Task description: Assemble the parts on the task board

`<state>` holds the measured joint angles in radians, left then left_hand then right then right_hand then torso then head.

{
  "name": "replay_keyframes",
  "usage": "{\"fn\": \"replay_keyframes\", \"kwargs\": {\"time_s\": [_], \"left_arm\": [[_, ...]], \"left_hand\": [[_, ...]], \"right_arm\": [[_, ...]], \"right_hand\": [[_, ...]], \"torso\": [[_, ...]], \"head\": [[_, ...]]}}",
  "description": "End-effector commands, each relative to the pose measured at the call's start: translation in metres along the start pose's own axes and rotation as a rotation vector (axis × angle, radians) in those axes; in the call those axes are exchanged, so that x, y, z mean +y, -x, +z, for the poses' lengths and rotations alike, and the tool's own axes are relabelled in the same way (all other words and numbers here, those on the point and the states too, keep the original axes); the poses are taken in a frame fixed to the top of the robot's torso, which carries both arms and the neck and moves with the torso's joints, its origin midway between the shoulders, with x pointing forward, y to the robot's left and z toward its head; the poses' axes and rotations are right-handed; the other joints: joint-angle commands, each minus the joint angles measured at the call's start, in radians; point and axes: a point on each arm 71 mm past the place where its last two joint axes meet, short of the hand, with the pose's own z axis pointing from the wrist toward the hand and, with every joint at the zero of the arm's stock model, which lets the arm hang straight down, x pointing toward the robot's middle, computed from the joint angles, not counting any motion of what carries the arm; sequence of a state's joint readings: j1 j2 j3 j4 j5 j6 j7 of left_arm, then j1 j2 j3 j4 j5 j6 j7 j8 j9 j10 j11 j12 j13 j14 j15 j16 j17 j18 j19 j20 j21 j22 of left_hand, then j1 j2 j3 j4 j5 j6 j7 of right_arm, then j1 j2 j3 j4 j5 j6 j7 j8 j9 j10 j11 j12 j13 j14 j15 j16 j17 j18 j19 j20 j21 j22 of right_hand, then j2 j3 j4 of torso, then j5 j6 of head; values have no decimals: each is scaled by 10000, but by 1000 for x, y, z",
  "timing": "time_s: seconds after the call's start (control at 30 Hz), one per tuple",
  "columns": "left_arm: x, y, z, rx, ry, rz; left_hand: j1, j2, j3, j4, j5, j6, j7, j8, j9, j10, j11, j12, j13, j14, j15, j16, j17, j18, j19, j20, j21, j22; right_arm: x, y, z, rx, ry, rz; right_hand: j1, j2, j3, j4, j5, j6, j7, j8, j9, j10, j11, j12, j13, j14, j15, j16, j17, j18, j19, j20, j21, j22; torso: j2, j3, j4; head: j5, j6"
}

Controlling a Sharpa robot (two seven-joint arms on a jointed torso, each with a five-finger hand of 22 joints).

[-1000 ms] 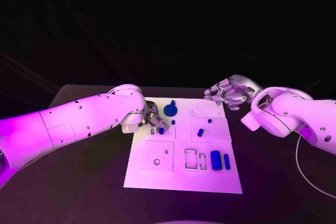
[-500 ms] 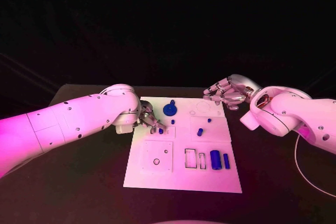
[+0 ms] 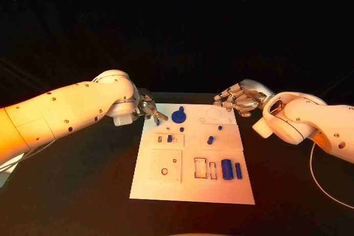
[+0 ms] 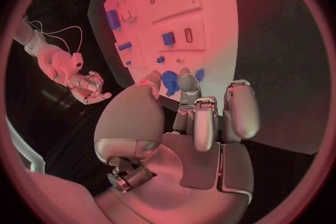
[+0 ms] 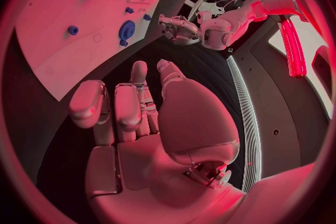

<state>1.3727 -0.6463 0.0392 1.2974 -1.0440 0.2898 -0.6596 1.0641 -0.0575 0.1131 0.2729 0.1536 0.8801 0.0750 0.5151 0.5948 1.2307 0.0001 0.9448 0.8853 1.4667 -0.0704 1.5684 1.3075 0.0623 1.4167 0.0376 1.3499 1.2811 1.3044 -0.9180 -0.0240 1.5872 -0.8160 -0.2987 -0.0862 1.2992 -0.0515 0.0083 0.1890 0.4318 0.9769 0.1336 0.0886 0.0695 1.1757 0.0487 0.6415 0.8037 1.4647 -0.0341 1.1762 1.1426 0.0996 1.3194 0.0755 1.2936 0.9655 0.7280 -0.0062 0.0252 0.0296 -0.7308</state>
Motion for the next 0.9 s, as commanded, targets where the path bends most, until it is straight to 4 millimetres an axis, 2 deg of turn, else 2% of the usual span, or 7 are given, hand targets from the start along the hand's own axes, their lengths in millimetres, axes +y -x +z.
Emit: {"fn": "replay_keyframes", "kwargs": {"time_s": [0.03,0.13,0.23,0.37,0.6,0.9], "left_arm": [[4,4,7,477,285,277],[8,11,15,394,587,215],[10,15,21,271,804,178],[14,17,32,253,1155,198],[13,10,44,540,1316,262],[6,2,49,676,1104,237]], "left_hand": [[145,36,-150,41,15,-18,52,-131,-167,-35,52,8,-28,1041,115,24,2633,83,10,91,-40,-11],[212,42,-251,79,12,76,48,-155,-254,-8,54,84,6,1041,125,24,2633,77,48,119,-7,44],[260,75,-350,117,12,220,18,-125,-313,46,33,184,62,1041,114,24,2633,64,100,127,47,121],[311,133,-485,139,10,407,-40,-45,-363,128,-14,313,132,1041,79,24,2633,43,171,109,121,224],[243,246,-728,172,-68,609,-126,100,-388,261,-88,502,248,1041,17,24,2633,5,277,55,243,391],[88,378,-1060,175,-171,743,-200,234,-393,420,-153,723,409,1041,-39,24,2633,-39,387,0,382,582]], "right_arm": [[0,-1,0,113,83,-57],[1,-2,1,132,93,-56],[1,-2,1,147,95,-56],[1,-3,1,171,97,-55],[1,-4,2,209,113,-53],[1,-5,3,227,106,-55]], "right_hand": [[67,28,-63,5,-33,15,29,59,-2,-54,-19,-54,-15,220,27,-32,-9,161,-70,-31,-54,-8],[67,28,-63,5,-33,15,29,59,-2,-54,-19,-54,-15,220,27,-32,-9,161,-70,-31,-54,-8],[67,28,-63,5,-33,15,29,59,-2,-54,-19,-54,-15,220,27,-32,-9,161,-70,-31,-54,-8],[67,28,-63,5,-33,15,29,59,-2,-54,-19,-54,-15,220,27,-32,-9,161,-70,-31,-54,-8],[67,28,-63,5,-33,15,29,59,-2,-54,-19,-54,-15,220,27,-32,-9,161,-70,-31,-54,-8],[67,28,-63,5,-33,15,29,59,-2,-54,-19,-54,-15,220,27,-32,-9,161,-70,-31,-54,-8]], "torso": [[6,0,13],[26,-10,-10],[39,-21,-22],[22,-4,-4],[30,-10,-16],[5,10,0]], "head": [[11,23],[73,67],[79,93],[91,63],[56,43],[52,17]]}}
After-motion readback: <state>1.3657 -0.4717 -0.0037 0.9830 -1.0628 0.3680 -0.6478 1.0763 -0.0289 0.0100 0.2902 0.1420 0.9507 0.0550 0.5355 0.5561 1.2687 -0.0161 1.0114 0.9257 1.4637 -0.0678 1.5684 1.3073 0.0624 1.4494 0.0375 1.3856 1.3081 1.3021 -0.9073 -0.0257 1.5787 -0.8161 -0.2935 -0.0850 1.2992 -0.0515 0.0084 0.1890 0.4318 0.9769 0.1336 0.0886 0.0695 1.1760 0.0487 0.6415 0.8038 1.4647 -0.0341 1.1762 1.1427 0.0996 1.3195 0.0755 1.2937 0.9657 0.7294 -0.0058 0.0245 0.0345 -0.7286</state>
